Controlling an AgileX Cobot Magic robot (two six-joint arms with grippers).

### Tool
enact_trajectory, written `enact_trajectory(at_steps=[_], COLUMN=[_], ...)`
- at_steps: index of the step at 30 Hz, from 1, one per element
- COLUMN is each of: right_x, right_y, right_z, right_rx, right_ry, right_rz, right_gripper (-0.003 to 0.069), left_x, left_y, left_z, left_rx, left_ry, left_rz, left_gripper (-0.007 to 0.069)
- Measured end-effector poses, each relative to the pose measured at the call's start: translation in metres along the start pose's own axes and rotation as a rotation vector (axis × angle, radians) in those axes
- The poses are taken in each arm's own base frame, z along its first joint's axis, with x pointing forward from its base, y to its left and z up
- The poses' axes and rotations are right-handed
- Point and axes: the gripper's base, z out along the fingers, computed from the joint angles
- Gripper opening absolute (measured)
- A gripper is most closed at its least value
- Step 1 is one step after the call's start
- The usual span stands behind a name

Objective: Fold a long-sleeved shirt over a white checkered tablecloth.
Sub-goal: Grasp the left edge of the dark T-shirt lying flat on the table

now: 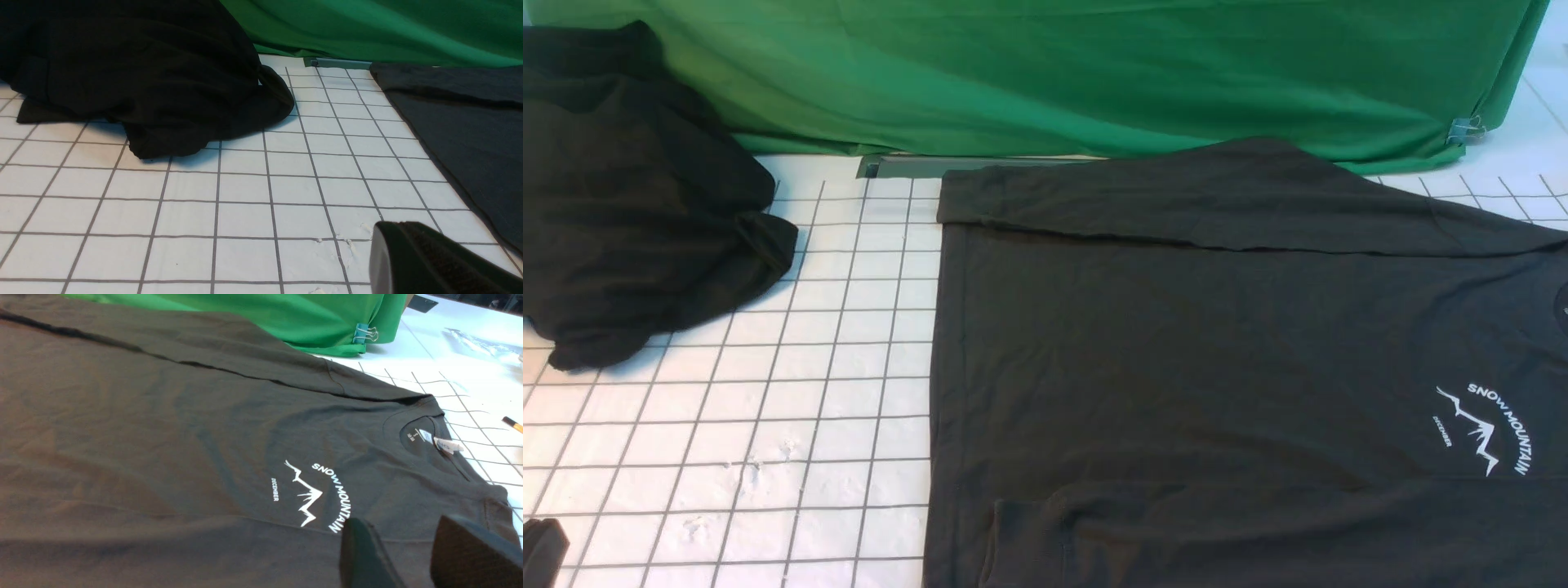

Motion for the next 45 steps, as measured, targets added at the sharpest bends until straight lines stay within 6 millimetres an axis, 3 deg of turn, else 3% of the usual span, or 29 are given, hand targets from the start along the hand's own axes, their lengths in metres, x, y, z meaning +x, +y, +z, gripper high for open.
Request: enact_trajectory(at_steps=[45], right_x=[-0.0001], right_y=[0.0000], right_z=[0.0000], right_rx=[0.000], right_ry=[-0.001], right_rz=[0.000], right_gripper=[0.0246], left_x=[0.0000], left_y=[0.0014], left_z=[0.0000], left_rx=[-0.015], left_ry=[0.000], left_rz=[0.065], left_gripper=[0.0003])
